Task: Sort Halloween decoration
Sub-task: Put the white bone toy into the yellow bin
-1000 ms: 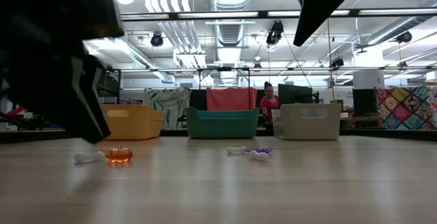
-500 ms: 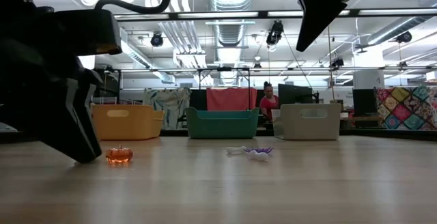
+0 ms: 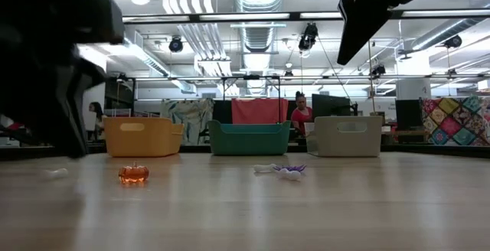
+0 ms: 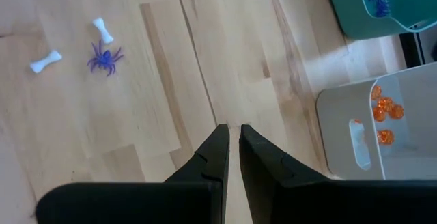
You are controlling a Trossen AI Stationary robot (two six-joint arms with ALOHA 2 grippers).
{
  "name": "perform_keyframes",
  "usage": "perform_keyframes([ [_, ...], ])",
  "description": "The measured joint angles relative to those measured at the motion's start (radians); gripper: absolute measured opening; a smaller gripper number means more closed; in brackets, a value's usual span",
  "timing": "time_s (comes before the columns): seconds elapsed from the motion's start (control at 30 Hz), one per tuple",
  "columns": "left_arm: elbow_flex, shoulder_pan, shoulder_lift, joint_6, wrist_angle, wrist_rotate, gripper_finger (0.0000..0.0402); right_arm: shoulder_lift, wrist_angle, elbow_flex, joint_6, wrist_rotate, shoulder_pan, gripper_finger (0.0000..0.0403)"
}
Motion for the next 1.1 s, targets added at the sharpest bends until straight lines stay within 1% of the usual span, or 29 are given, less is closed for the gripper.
perform_keyframes([
  [0.17, 0.001, -0.018, -0.078, 0.045, -0.083, 0.023, 0.0, 0.0, 0.0, 0.0, 0.0, 0.0, 0.0, 0.0027],
  [0.27, 0.003, -0.033, -0.116, 0.123, -0.084, 0.044, 0.0, 0.0, 0.0, 0.0, 0.0, 0.0, 0.0, 0.0027],
  [0.3, 0.003, -0.036, -0.12, 0.127, -0.089, 0.052, 0.0, 0.0, 0.0, 0.0, 0.0, -0.001, 0.0, 0.0027],
  [0.43, 0.003, -0.03, -0.125, -0.014, -0.145, 0.061, 0.0004, 0.0, 0.002, 0.0, 0.0, -0.001, 0.0, 0.0027],
  [0.53, 0.002, -0.041, -0.115, 0.012, -0.155, 0.074, 0.0026, 0.0, 0.003, 0.0, 0.008, -0.001, 0.0, 0.0027],
  [0.63, 0.002, -0.066, -0.106, 0.109, -0.151, 0.074, 0.0061, 0.0, 0.003, 0.0, 0.007, 0.0, 0.0, 0.0027],
  [0.77, 0.002, -0.081, -0.087, 0.26, -0.153, 0.027, 0.0113, 0.0, 0.003, 0.0, 0.007, -0.001, 0.0, 0.0027],
  [0.87, 0.002, -0.08, -0.077, 0.325, -0.151, -0.001, 0.0141, 0.0, 0.003, 0.0, 0.007, -0.001, 0.0, 0.0027],
  [0.97, 0.002, -0.072, -0.072, 0.396, -0.147, -0.016, 0.0153, 0.0, 0.003, 0.0, 0.007, -0.001, 0.0, 0.0027],
  [1.1, 0.002, -0.059, -0.061, 0.447, -0.132, -0.017, 0.0149, 0.0, 0.003, 0.0, 0.007, -0.001, 0.0, 0.0027],
])
